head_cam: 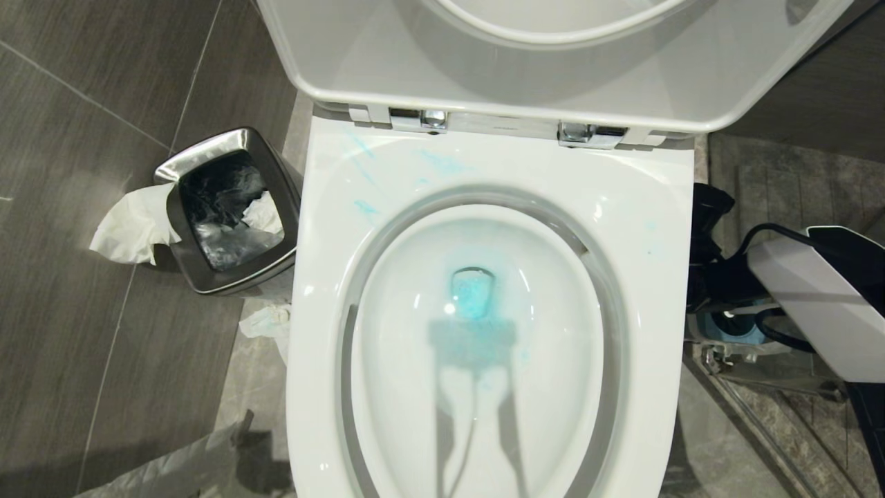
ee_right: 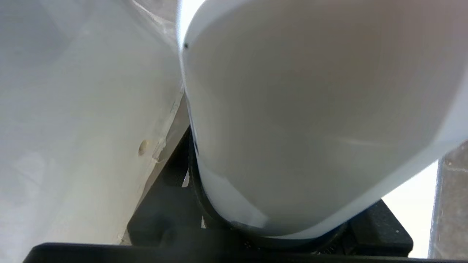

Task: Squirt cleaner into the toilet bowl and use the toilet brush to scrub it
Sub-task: Place the cleaning agent on the floor

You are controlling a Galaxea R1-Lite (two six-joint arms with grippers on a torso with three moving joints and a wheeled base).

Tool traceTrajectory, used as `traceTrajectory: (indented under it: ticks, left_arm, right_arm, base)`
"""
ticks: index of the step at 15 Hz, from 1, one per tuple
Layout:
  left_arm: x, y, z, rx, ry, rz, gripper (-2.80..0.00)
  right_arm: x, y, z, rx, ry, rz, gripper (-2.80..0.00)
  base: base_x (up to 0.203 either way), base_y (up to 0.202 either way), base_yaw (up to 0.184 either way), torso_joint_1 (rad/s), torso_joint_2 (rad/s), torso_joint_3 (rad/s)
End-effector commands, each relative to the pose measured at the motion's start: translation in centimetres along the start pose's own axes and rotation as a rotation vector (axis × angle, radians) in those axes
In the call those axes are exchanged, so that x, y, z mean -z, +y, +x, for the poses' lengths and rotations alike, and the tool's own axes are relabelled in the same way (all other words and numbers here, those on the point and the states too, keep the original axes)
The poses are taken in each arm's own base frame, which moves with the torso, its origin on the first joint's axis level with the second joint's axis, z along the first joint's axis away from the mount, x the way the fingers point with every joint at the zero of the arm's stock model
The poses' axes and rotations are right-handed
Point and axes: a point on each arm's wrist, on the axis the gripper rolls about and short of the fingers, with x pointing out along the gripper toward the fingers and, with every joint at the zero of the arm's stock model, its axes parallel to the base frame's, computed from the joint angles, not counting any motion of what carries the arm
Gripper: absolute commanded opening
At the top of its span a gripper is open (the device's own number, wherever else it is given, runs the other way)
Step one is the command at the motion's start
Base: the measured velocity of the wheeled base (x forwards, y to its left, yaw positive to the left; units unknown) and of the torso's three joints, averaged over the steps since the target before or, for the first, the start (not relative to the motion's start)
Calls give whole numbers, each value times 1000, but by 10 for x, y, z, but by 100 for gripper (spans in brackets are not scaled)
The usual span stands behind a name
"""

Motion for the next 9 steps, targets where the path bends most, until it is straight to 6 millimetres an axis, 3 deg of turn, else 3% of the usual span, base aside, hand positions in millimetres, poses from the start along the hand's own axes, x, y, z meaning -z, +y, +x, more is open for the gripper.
traceTrajectory:
  ticks: [1, 9]
  left_arm:
    - [0, 0, 0, 0, 3, 0, -280]
    - [1, 0, 0, 0, 5, 2, -280]
  right_arm:
    - [1, 0, -1, 1, -2, -1, -280]
    - [5, 2, -1, 0, 8, -2, -280]
  base:
    - [0, 0, 0, 0, 0, 0]
    - [0, 0, 0, 0, 0, 0]
